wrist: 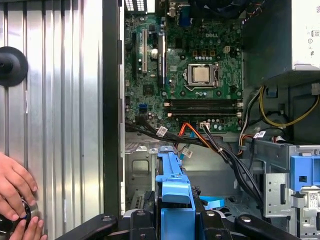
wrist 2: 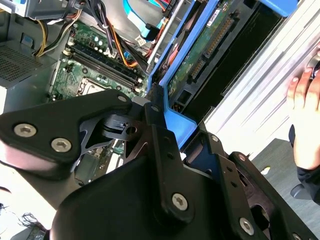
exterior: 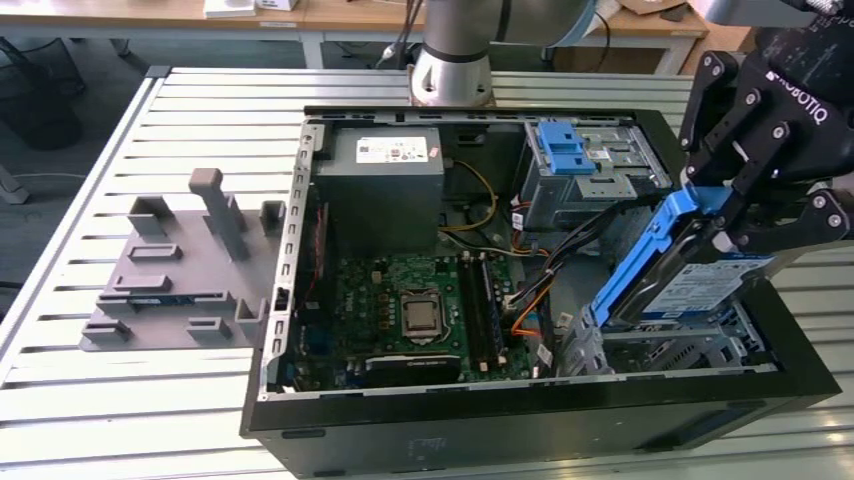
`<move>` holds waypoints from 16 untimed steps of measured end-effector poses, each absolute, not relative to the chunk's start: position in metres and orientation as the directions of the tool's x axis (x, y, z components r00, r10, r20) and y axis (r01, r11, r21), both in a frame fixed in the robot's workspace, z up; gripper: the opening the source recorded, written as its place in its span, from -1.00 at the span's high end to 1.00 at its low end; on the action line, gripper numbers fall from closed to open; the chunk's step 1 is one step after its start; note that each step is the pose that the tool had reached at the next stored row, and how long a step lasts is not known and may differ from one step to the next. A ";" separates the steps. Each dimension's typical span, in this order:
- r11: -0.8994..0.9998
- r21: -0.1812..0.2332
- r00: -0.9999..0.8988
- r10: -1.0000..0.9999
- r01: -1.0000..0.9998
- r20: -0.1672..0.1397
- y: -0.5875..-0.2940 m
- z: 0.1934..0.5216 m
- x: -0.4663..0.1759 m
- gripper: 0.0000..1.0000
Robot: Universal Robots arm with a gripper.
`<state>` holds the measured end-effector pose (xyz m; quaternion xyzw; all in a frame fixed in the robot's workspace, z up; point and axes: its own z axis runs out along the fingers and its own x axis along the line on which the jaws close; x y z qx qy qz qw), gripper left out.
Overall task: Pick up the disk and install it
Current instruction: 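Insert the disk into the insertion slot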
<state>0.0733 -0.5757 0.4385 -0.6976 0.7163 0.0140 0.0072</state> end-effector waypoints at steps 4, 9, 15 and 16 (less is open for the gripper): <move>0.028 0.010 -0.029 -0.999 -1.000 -0.030 -0.576 0.437 0.073 0.27; 0.029 0.010 -0.030 -0.999 -1.000 -0.030 -0.576 0.434 0.073 0.27; 0.029 0.010 -0.030 -0.999 -1.000 -0.030 -0.576 0.428 0.073 0.27; 0.029 0.010 -0.030 -0.999 -1.000 -0.030 -0.576 0.427 0.074 0.27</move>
